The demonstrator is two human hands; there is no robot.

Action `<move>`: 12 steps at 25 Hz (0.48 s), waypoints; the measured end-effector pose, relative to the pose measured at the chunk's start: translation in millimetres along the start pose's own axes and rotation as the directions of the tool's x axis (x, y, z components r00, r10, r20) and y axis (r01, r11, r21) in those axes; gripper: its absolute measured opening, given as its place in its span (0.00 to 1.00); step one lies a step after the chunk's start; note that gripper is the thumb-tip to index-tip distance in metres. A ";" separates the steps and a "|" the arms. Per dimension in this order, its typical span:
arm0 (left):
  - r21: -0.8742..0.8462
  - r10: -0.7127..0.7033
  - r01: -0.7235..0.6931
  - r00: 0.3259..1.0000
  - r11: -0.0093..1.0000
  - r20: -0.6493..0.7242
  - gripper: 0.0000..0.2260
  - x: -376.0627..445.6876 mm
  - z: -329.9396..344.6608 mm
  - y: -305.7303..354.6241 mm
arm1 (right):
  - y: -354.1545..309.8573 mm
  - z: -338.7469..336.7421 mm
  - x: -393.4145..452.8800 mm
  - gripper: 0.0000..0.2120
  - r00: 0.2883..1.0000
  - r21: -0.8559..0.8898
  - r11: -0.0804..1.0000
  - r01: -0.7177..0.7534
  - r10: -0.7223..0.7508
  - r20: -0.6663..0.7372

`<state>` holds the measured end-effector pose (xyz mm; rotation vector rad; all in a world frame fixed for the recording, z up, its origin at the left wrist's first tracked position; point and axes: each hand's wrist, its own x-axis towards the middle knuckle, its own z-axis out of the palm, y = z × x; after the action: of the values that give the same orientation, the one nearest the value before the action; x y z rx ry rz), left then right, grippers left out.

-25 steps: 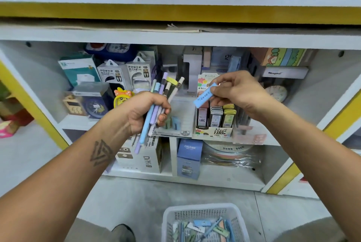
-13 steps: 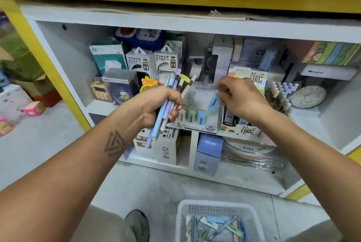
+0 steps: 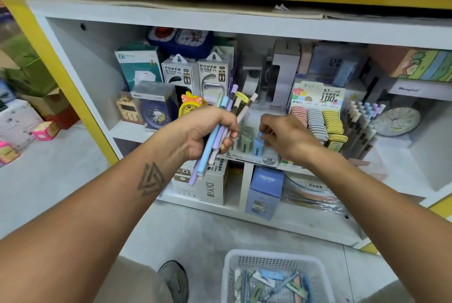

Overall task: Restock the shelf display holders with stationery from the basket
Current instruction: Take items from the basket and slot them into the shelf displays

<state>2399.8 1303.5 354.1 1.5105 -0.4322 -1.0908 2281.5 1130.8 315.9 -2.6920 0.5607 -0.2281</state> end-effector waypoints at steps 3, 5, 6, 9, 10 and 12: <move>-0.007 -0.004 0.004 1.000 1.000 0.019 0.06 -0.9 1.3 0.0 | -3.3 0.6 1.1 0.15 0.998 -0.100 0.995 -0.013 0.019 0.061; -0.008 -0.011 0.012 0.999 1.000 0.041 0.07 -0.8 3.5 0.2 | -7.8 -7.8 1.1 0.16 0.997 0.143 0.987 -0.074 0.079 -0.023; -0.007 -0.014 0.014 0.999 1.000 0.053 0.07 -0.7 5.3 0.3 | -9.7 -15.2 1.3 0.15 0.989 0.408 0.905 -0.116 0.145 -0.040; 0.005 -0.023 0.022 0.996 1.000 0.092 0.06 0.6 16.1 -0.1 | -17.6 -40.3 -6.0 0.08 0.978 0.921 0.371 -0.117 0.203 0.043; 0.011 -0.028 0.027 0.994 1.000 0.109 0.06 1.3 21.1 -0.4 | -18.4 -44.6 -9.3 0.07 0.978 0.932 0.348 -0.106 0.206 0.034; 0.016 -0.043 0.041 0.986 0.999 0.159 0.07 3.4 33.2 -0.6 | -16.1 -49.3 -16.5 0.08 0.968 0.921 0.374 -0.108 0.252 0.011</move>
<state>2374.3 1282.1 355.5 1.4547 -0.5202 -1.2495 2260.8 1135.0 366.1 -1.4832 0.5330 -0.4918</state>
